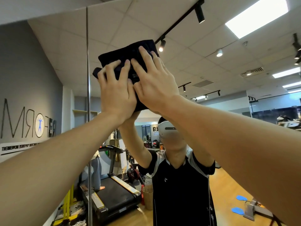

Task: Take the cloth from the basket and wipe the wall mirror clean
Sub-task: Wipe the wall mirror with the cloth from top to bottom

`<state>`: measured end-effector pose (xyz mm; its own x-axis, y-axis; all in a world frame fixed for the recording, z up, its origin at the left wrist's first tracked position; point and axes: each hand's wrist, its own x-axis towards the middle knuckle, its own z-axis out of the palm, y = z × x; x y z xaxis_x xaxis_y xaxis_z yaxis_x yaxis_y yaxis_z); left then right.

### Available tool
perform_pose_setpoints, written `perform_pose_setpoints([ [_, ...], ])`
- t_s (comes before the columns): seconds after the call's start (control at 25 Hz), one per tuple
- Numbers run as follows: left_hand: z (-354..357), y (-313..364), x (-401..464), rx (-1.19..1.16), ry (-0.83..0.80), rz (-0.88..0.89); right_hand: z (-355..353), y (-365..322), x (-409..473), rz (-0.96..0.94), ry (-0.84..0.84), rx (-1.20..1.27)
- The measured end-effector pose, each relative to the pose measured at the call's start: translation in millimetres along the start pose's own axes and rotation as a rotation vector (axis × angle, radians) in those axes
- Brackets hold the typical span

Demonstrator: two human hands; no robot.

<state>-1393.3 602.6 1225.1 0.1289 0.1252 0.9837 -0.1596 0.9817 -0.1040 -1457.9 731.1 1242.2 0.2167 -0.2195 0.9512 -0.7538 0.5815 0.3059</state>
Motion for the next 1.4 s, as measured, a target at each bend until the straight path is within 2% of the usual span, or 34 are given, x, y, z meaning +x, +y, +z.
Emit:
perform_pose_setpoints([
  [0.4,40.9,109.4,11.6,-0.022,-0.02,0.05,-47.0,102.1,-35.8,0.039,0.055,0.002],
  [1.4,153.8,398.1,50.8,-0.025,-0.03,0.136,-176.2,370.8,-120.7,0.161,0.065,-0.042],
])
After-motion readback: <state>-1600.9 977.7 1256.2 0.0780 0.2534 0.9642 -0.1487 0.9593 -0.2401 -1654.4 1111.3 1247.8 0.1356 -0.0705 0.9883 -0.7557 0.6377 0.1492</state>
